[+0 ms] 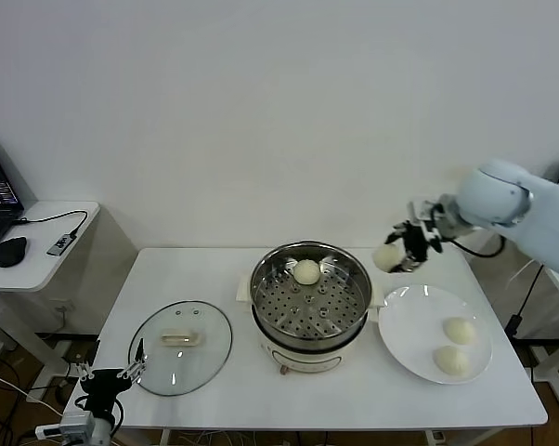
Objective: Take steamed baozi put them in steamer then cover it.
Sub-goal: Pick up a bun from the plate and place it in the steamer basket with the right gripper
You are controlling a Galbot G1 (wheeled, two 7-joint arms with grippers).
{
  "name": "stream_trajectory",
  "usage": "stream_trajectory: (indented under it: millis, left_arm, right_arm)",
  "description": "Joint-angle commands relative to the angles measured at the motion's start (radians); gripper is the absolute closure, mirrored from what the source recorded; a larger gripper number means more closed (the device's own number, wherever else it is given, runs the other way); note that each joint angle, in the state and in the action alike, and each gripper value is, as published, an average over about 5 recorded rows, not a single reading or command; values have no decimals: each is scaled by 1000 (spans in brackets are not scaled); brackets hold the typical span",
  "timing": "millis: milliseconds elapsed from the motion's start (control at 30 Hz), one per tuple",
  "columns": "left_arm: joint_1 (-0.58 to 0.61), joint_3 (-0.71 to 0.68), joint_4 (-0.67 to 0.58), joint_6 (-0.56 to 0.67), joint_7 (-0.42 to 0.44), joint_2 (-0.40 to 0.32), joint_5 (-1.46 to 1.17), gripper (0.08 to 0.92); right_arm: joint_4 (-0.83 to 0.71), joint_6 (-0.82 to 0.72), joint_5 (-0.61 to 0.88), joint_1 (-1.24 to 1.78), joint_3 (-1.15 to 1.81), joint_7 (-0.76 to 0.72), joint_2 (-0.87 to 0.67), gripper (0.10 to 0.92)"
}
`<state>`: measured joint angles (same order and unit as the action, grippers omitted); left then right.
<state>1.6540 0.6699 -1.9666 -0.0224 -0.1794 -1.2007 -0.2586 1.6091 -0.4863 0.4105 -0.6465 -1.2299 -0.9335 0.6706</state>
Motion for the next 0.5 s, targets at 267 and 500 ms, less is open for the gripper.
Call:
stream_trajectory:
  millis: [267,500]
  left_arm:
    - [-6,11,6,1,0,-5,0,177]
    - [-11,13,6,2,0,-8,1,177]
  right_arm:
    - [-94,-182,209,71,-45,155,420,415]
    - [-149,-213,208,166,-33,207,483,414]
